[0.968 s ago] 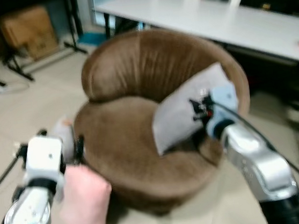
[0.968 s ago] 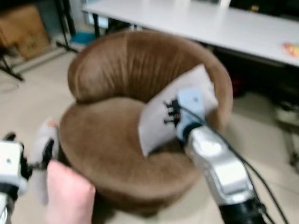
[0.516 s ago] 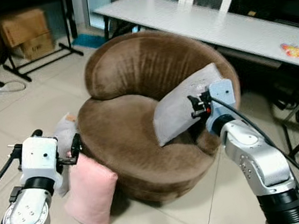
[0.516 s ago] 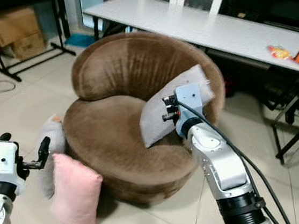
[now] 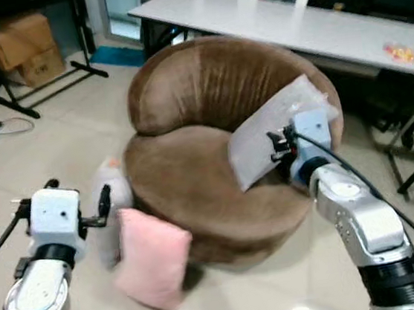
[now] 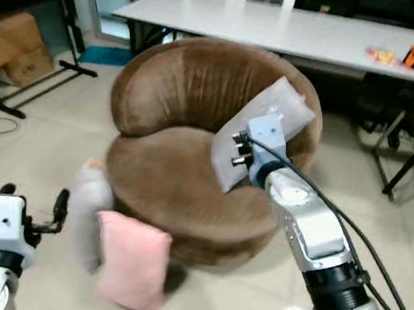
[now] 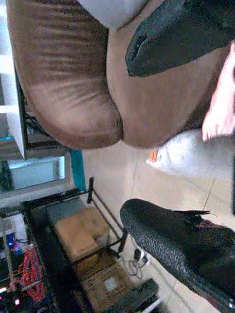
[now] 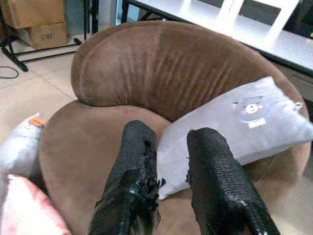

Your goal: Move the pillow to the sofa from floor

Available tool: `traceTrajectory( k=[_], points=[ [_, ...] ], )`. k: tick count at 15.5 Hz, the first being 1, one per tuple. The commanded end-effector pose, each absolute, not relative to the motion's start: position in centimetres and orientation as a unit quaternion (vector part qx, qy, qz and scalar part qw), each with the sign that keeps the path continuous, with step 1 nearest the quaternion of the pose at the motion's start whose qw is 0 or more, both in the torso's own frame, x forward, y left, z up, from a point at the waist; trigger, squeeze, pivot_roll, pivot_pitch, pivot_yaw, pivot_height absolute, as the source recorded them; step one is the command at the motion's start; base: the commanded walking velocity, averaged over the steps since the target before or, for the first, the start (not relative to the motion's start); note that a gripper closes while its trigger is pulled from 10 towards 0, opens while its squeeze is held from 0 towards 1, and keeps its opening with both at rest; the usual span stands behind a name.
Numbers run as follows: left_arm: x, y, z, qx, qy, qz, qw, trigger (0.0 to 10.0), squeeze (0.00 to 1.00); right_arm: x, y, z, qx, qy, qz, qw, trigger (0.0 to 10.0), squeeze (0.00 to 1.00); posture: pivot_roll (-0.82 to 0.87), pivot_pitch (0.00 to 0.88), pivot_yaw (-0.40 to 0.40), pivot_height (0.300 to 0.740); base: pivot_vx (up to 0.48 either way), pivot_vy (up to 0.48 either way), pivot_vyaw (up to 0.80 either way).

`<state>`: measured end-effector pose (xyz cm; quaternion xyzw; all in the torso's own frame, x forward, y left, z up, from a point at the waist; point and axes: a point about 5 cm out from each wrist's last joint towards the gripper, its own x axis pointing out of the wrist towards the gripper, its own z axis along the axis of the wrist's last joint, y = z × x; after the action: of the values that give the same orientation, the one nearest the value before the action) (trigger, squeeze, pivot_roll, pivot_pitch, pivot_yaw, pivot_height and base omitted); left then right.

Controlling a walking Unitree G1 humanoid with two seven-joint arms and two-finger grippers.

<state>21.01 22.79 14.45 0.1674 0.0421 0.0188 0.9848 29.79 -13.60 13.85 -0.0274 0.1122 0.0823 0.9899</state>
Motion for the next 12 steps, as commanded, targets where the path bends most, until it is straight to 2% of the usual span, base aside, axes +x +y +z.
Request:
traceTrajectory(
  k=[1,2,4,5,6,10,12],
  points=[
    [21.1,22.8,14.4,0.18,0.041,0.015,0.983,10.0,0.0,29.8,-13.8,13.8,-0.031,0.114,0.081,0.99,10.0,0.0,0.04,0.0,-0.152,0.74,0.0,0.379,0.0],
    [21.4,22.5,14.4,0.196,0.036,0.001,0.98,10.0,0.0,29.7,-14.7,12.9,-0.035,0.13,0.062,0.989,10.0,0.0,0.03,0.0,-0.132,0.74,0.0,0.368,0.0],
    [22.2,22.6,14.7,0.214,0.029,-0.026,0.976,10.0,0.0,29.2,-15.4,12.4,-0.034,0.131,0.03,0.99,10.0,0.0,0.01,0.0,-0.043,0.74,0.0,0.353,0.0],
    [22.5,22.6,15.0,0.217,0.013,-0.036,0.975,10.0,0.0,28.8,-15.3,12.3,-0.05,0.13,0.037,0.99,10.0,0.0,0.0,0.0,-0.024,0.74,0.0,0.0,0.0],
    [22.7,22.6,15.1,0.215,0.011,-0.038,0.976,10.0,0.0,28.4,-14.9,12.5,-0.084,0.11,0.059,0.989,10.0,1.0,-0.01,0.0,-0.005,0.74,0.0,0.0,0.0],
    [22.7,22.4,15.3,0.195,0.004,-0.04,0.98,10.0,0.0,27.8,-14.0,12.7,-0.052,0.091,0.093,0.99,10.0,1.0,0.01,0.0,-0.018,0.74,0.0,0.0,0.0],
    [22.5,22.6,15.5,0.179,-0.002,-0.033,0.983,10.0,0.0,27.9,-13.7,12.8,-0.052,0.085,0.105,0.989,10.0,1.0,0.02,0.0,-0.031,0.74,0.0,0.0,0.8]
  ],
)
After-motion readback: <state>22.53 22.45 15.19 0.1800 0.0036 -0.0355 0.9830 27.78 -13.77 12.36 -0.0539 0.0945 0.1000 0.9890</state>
